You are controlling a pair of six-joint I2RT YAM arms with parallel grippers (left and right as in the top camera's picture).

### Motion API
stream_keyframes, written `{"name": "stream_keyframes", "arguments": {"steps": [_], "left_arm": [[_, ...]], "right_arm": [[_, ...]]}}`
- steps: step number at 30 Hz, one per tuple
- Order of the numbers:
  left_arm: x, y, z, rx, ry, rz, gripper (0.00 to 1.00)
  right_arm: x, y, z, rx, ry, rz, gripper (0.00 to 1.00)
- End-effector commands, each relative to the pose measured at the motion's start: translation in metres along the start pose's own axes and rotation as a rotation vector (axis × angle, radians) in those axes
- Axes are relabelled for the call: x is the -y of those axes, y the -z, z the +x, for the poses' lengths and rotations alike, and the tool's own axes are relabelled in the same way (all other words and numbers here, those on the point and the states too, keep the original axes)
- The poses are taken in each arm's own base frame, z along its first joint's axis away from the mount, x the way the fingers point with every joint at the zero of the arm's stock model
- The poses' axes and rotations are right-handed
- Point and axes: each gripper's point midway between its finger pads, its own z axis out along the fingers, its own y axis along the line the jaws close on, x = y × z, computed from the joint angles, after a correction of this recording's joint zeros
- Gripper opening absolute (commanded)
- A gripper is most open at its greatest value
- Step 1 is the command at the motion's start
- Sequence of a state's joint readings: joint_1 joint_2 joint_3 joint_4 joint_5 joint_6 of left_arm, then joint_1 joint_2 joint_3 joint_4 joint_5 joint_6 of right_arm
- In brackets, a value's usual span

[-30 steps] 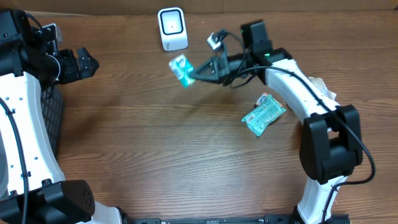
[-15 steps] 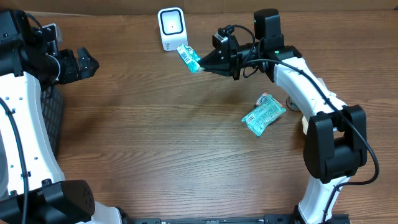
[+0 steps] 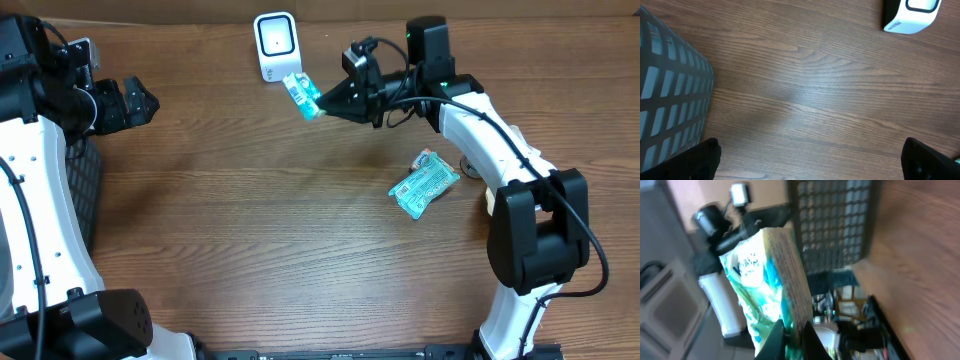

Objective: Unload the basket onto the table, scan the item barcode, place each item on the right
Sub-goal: 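Carry the light-blue pack up toward the scanner with the right gripper, then hold the light-blue pack against the scanner face with the right gripper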

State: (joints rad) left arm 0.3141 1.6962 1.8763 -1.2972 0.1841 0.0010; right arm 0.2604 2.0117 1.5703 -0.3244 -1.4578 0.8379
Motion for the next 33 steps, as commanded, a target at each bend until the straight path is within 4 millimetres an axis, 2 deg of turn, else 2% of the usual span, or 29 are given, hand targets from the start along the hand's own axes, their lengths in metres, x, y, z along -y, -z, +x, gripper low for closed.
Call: {"name": "stream_keyframes", "arguments": {"steps": [1, 5, 7, 10, 13, 15, 17, 24, 26, 28, 30, 33], "left_arm": [[0.004, -0.001, -0.001, -0.001, -0.021, 0.011, 1.00], [0.004, -0.001, -0.001, -0.001, -0.021, 0.011, 1.00], [0.004, -0.001, -0.001, -0.001, -0.021, 0.011, 1.00], [0.004, -0.001, -0.001, -0.001, -0.021, 0.011, 1.00], [0.004, -0.001, -0.001, -0.001, -0.021, 0.010, 1.00], [0.004, -0.001, -0.001, -0.001, -0.021, 0.010, 0.99], [0.004, -0.001, -0.001, -0.001, -0.021, 0.011, 1.00], [0.004, -0.001, -0.001, -0.001, -0.021, 0.011, 1.00], [0.004, -0.001, -0.001, -0.001, -0.021, 0.011, 1.00], [0.004, -0.001, -0.001, -0.001, -0.021, 0.010, 1.00], [0.004, -0.001, -0.001, -0.001, -0.021, 0.010, 1.00], [0.004, -0.001, -0.001, -0.001, -0.021, 0.011, 0.99]], "right_arm": [[0.033, -0.005, -0.012, 0.138, 0.112, 0.211, 0.04], [0.104, 0.016, -0.017, 0.271, 0.028, 0.604, 0.04], [0.130, 0.031, -0.013, 0.315, -0.016, 0.782, 0.04], [0.146, 0.044, -0.010, 0.331, -0.002, 0.934, 0.04], [0.144, 0.054, -0.016, 0.355, 0.053, 1.042, 0.04], [0.133, 0.064, -0.024, 0.398, 0.086, 1.126, 0.04], [0.111, 0.072, -0.036, 0.439, 0.162, 1.204, 0.04], [-0.016, 0.083, -0.086, 0.748, 0.566, 1.433, 0.04], [-0.042, 0.081, -0.098, 0.841, 0.688, 1.495, 0.04], [-0.059, 0.075, -0.110, 0.898, 0.810, 1.562, 0.04], [-0.067, 0.065, -0.126, 0.931, 0.926, 1.616, 0.04], [-0.063, 0.047, -0.153, 0.918, 1.079, 1.658, 0.04]]}}
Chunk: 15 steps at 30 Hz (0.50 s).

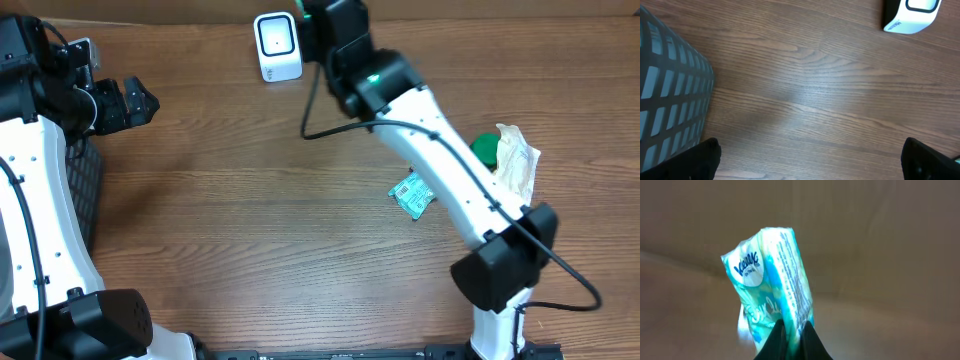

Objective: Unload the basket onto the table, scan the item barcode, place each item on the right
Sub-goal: 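Hold the light-blue pack against the scanner face with the right gripper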

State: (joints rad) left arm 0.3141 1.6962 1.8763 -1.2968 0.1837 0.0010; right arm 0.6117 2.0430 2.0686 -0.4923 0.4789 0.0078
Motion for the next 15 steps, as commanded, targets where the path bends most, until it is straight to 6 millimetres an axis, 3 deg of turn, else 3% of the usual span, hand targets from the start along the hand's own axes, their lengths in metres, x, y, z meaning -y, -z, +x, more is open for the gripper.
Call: {"name": "stream_keyframes", "arguments": {"steps": [1, 4, 8, 15], "left_arm": [[0.004, -0.001, -0.001, -0.001, -0.020, 0.011, 0.99], [0.004, -0.001, -0.001, -0.001, -0.021, 0.011, 1.00], [0.004, -0.001, -0.001, -0.001, -0.020, 0.011, 0.99], [0.004, -0.001, -0.001, -0.001, -0.021, 0.011, 1.00]], "right_arm": [[0.007, -0.036, 0.013, 0.027, 0.243, 0.147, 0.04], [-0.006, -0.064, 0.018, 0.095, 0.323, 0.157, 0.04], [-0.025, -0.099, 0.043, 0.129, 0.475, 0.153, 0.04], [-0.060, -0.135, 0.090, 0.139, 0.676, 0.044, 0.04]]}}
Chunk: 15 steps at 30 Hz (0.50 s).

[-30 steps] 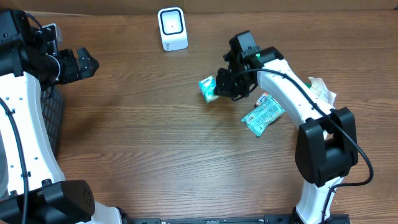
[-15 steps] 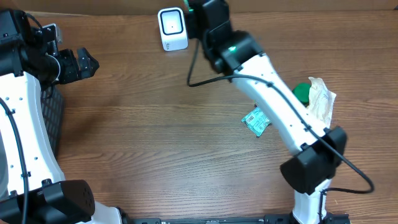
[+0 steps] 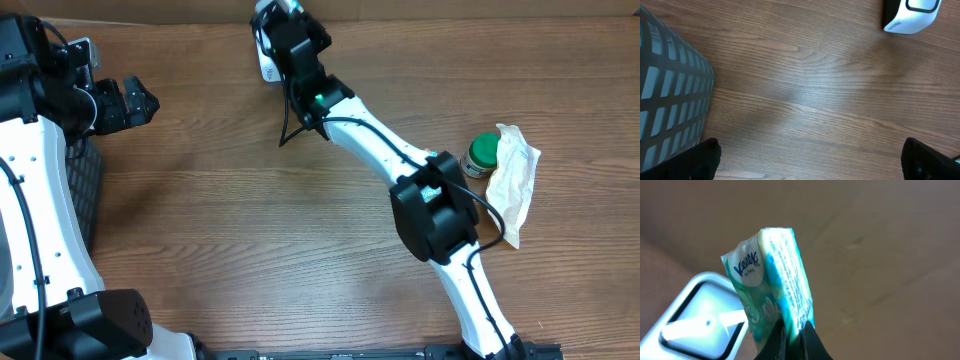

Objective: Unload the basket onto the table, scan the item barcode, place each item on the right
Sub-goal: 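Hold the light-blue pack against the scanner face with the right gripper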

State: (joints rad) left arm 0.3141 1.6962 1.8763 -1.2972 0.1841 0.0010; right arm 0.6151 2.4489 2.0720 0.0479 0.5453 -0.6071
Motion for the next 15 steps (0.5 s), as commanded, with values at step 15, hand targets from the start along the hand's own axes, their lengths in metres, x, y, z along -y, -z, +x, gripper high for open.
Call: {"name": "stream_keyframes", "arguments": {"steps": [15], "left_arm": [[0.004, -0.001, -0.001, -0.001, -0.021, 0.011, 0.99]], "right_arm": [[-0.045, -0.017, 0.021, 0.041, 0.190, -0.096, 0.04]]}}
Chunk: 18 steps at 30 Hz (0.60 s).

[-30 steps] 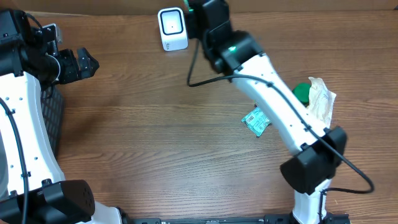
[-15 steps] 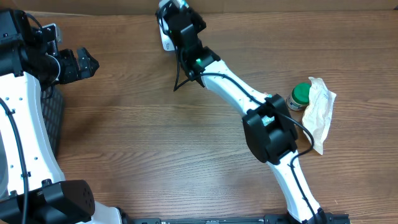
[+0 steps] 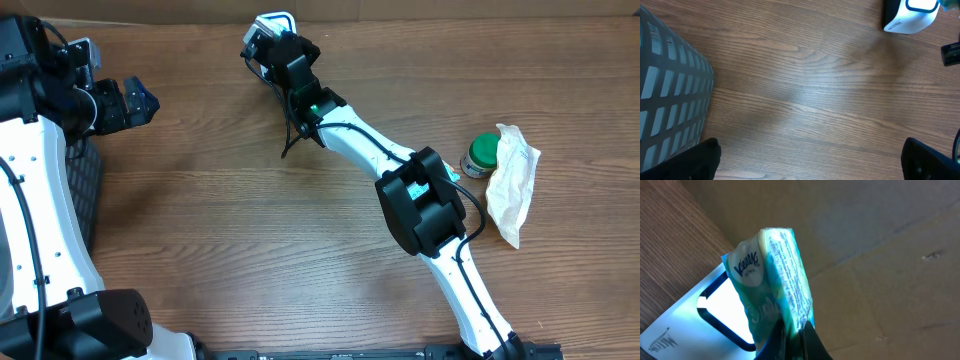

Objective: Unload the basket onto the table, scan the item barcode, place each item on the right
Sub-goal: 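Hold the light-blue pack against the scanner face with the right gripper, then carry the pack right and release it beside the other packs near the jar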

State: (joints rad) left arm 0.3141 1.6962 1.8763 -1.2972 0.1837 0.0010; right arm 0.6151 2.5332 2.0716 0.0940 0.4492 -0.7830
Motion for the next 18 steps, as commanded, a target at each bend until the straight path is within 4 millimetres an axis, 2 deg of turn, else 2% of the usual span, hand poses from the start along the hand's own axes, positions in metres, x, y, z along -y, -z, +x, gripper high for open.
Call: {"name": "stream_keyframes", "arguments": {"steps": [1, 10, 15, 18], "left_arm": [[0.004, -0.001, -0.001, -0.001, -0.021, 0.011, 0.99], [0.004, -0.001, -0.001, -0.001, -0.021, 0.011, 1.00], [0.004, -0.001, -0.001, -0.001, -0.021, 0.011, 1.00], [0.004, -0.001, -0.001, -0.001, -0.021, 0.011, 1.00]], "right_arm": [[0.001, -0.001, -0.003, 0.012, -0.001, 0.003, 0.04], [0.002, 0.004, -0.010, 0.012, -0.033, 0.018, 0.04], [0.036, 0.029, -0.037, 0.020, -0.169, 0.029, 0.04], [0.064, 0.059, -0.056, 0.007, -0.256, 0.010, 0.04]]}}
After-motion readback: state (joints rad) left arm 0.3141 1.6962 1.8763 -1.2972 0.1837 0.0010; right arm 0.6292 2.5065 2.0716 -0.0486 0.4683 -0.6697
